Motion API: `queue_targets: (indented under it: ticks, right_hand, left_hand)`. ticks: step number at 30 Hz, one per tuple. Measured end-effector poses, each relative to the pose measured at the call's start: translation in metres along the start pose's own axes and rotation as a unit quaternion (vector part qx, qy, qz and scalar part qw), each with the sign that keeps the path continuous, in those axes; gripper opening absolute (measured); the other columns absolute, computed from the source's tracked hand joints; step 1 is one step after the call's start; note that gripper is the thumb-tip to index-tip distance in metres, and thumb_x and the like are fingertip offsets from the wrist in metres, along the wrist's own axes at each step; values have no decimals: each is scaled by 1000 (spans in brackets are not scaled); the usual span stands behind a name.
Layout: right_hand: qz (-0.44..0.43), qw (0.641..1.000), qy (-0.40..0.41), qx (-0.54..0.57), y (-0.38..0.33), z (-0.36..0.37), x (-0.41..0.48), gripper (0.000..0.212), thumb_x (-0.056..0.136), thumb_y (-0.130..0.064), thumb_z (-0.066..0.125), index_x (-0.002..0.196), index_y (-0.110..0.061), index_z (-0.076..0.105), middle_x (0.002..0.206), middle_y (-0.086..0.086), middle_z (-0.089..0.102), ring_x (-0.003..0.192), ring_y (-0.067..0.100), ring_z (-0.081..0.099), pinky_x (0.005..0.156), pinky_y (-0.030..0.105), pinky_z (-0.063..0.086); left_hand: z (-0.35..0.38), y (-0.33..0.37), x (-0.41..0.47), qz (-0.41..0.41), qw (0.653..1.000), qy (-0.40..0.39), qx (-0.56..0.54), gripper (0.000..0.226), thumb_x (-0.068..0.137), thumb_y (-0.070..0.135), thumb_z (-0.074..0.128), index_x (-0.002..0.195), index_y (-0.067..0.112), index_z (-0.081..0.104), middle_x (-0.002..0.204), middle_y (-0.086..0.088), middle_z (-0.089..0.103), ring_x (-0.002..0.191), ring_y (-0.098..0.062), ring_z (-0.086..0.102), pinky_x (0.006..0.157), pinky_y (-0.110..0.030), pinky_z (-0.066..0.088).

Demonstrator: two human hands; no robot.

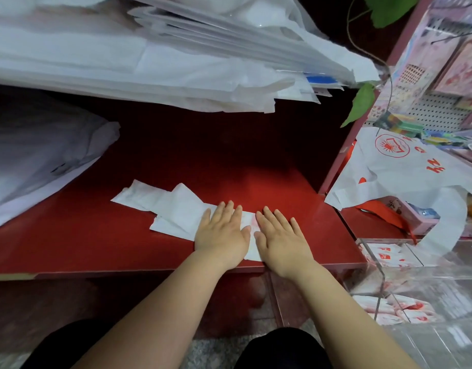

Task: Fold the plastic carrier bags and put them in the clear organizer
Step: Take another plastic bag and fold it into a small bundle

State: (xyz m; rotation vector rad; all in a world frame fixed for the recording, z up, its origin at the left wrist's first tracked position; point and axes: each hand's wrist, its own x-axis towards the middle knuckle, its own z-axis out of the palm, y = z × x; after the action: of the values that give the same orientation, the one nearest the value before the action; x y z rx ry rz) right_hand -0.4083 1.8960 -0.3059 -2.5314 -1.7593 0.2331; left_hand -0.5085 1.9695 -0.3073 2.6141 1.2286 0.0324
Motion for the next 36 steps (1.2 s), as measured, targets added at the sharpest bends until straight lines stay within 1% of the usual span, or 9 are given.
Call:
queue_targets:
  ticks: [4, 12, 16, 19, 22, 24, 26, 30, 36]
  right_hand:
    - [5, 1000, -14, -7, -2, -4, -2, 50, 100, -34, 10, 148, -21, 3, 156, -3, -3, 143, 14, -5, 113, 33, -7]
    - [8, 1000, -17, -1, -4, -5, -2, 49, 101, -31, 15, 148, -23, 2, 156, -2, -4, 143, 15, -6, 113, 33, -6]
    - [8, 1000, -19, 2, -5, -6, -2, 48, 101, -31, 16, 148, -26, 3, 156, -2, -3, 143, 16, -5, 114, 33, -5]
    - [5, 1000, -22, 10, -4, -7, -2, 48, 101, -32, 17, 147, -27, 3, 156, -2, -2, 143, 16, -5, 114, 33, -5]
    - [4, 999, -9, 36, -4, -7, -3, 50, 101, -34, 21, 147, -26, 3, 156, -2, -2, 143, 14, -3, 113, 31, -4]
    - [4, 998, 5, 55, -4, -7, -4, 53, 100, -35, 25, 147, -24, 3, 156, -1, -2, 143, 13, -2, 113, 29, -4]
    - [4, 998, 12, 63, -3, -6, -4, 55, 100, -36, 28, 147, -24, 3, 156, -1, -2, 143, 13, -1, 113, 28, -4]
    - [1, 998, 18, 61, -2, -5, -4, 55, 99, -38, 28, 147, -25, 5, 156, -2, 1, 143, 13, -1, 113, 28, -4]
    - [0, 998, 36, 53, -1, -4, -2, 54, 99, -40, 28, 147, -26, 8, 156, -2, 2, 143, 13, -1, 113, 30, -3]
  left_hand:
    - [-8, -34, -13, -62, 998, 4, 29, 56, 100, 38, 11, 148, 17, -9, 155, -1, -13, 142, -13, -14, 114, -37, -9]
    - [-20, -89, -54, -170, 985, 7, 27, 61, 98, 45, 11, 148, 15, -7, 156, 1, -13, 142, -13, -12, 114, -39, -6]
    - [-19, -93, -65, -176, 980, 80, 41, 54, 99, 41, 18, 147, 17, 18, 155, 3, 13, 143, -13, 2, 113, -40, -7]
    - [-15, -85, -62, -106, 967, 228, -51, 34, 95, 18, 44, 127, 11, 55, 134, -5, 51, 136, -23, 31, 111, -40, -2]
    - [-20, -55, -46, 24, 949, 309, -46, 33, 87, 6, 51, 118, 7, 62, 125, -13, 58, 125, -31, 47, 106, -38, 8]
    - [-26, -30, -34, 58, 963, 259, -48, 44, 97, 16, 33, 142, 16, 36, 150, -4, 29, 141, -18, 20, 111, -32, -3]
    - [-23, -14, -17, 51, 985, 156, -52, 50, 101, 26, 24, 149, 23, 10, 157, 4, 3, 143, -10, -3, 112, -32, -11]
    - [-8, -9, 0, 19, 999, 16, -25, 52, 101, 31, 16, 149, 20, 0, 157, 1, -5, 143, -12, -9, 114, -36, -9]
    - [-6, -40, -20, -24, 1000, 4, 16, 54, 101, 37, 12, 148, 19, -6, 156, 2, -12, 142, -11, -13, 113, -34, -10]
